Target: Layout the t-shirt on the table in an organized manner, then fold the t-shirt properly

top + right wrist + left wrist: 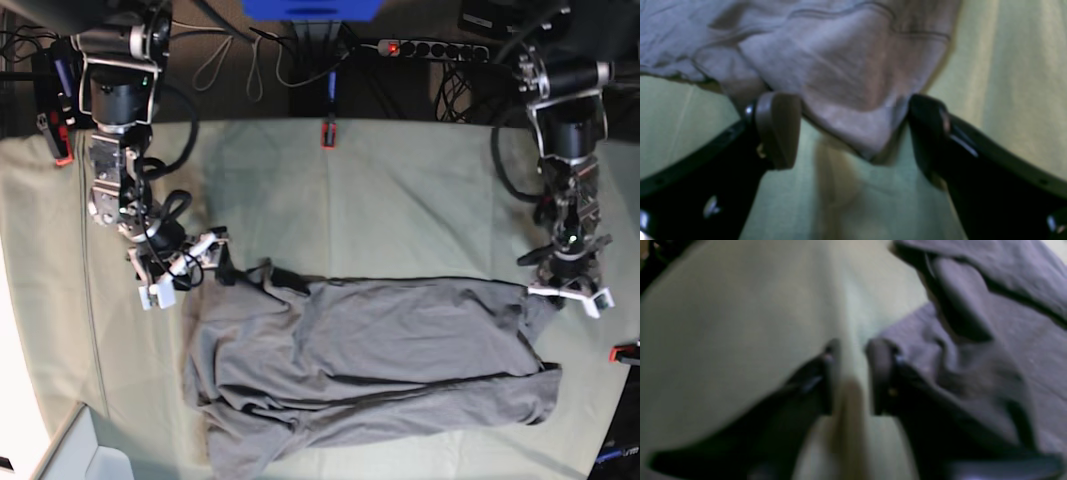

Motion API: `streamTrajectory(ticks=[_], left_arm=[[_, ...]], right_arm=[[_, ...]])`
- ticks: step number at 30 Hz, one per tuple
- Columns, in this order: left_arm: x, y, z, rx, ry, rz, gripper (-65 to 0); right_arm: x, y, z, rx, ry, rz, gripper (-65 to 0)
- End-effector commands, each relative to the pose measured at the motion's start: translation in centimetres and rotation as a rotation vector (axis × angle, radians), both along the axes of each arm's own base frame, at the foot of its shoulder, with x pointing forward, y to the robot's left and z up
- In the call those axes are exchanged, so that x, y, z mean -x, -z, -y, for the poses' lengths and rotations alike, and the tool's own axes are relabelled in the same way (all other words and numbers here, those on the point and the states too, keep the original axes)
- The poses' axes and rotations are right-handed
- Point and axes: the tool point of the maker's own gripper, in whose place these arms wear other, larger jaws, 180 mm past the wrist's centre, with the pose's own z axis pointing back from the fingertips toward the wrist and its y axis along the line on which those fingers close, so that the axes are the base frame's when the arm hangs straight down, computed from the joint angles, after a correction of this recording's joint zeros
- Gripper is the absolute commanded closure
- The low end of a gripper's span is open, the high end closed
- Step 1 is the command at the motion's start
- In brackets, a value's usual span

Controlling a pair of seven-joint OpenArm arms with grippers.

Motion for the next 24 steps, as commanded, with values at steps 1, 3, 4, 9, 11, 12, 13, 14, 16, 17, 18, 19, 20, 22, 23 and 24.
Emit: streamTrajectory(ticks=[1, 3, 4, 9, 11, 12, 13, 14, 16, 17, 18, 19, 20, 22, 23, 24], left_arm=[[-1.2, -1.8, -1.0, -0.024, -0.012, 0.047, -27.1], [-1.4, -1.2, -1.0, -0.01, -0.017, 0.032, -32.5], [-1.6, -1.2, -0.9, -0.004, -0.021, 0.03, -33.0], [-3.0, -1.1, -0.6, 0.027, -0.029, 0.018, -33.0], [-3.2, -0.8, -0.4, 0.034, -0.029, 0.004, -33.0], [-3.4, -0.8, -0.3, 0.04, -0.028, 0.001, -33.0], [-3.5, -0.8, -0.2, 0.043, -0.029, 0.0, -33.0], [-3.6, -0.8, -0.2, 0.044, -0.029, 0.0, -33.0], [-3.6, -0.7, -0.2, 0.048, -0.03, -0.005, -33.0], [-3.6, -0.6, -0.1, 0.05, -0.03, -0.006, -33.0], [-3.6, -0.6, 0.0, 0.051, -0.029, -0.007, -33.0], [-3.7, -0.4, 0.5, 0.058, -0.025, -0.007, -33.0], [-3.8, -0.3, 1.0, 0.064, -0.02, -0.007, -32.9], [-3.7, -0.1, 1.2, 0.067, -0.017, -0.01, -32.9], [-3.7, 0.0, 1.4, 0.068, -0.015, -0.011, -32.9], [-3.8, 0.0, 1.6, 0.064, -0.005, -0.014, -32.9]], right_arm=[[-1.0, -1.2, 0.0, -0.011, 0.0, 0.037, -49.9], [-0.9, -1.1, 0.0, -0.011, 0.0, 0.035, -49.9], [-0.9, -1.1, 0.0, -0.011, 0.0, 0.035, -49.8], [-0.8, -0.9, -0.1, -0.011, -0.002, 0.026, -47.9], [-0.2, -0.5, -0.1, -0.013, -0.001, 0.014, -44.4], [0.0, -0.4, -0.1, -0.016, 0.002, 0.014, -42.5], [0.1, -0.2, -0.1, -0.016, 0.002, 0.011, -41.0], [0.2, -0.2, -0.1, -0.016, 0.002, 0.009, -39.4], [0.3, -0.1, -0.1, -0.014, 0.001, 0.006, -37.6], [0.4, 0.0, -0.1, -0.013, 0.0, 0.003, -37.2], [0.4, 0.0, -0.1, -0.013, 0.0, 0.001, -37.0], [0.5, 0.1, -0.1, -0.013, -0.001, -0.002, -37.0], [0.5, 0.1, -0.1, -0.013, -0.001, -0.002, -37.0], [0.6, 0.2, -0.1, -0.011, -0.002, -0.005, -37.0], [0.9, 0.5, -0.1, -0.011, -0.002, -0.013, -36.9], [1.3, 0.7, -0.1, -0.011, -0.002, -0.02, -36.9]])
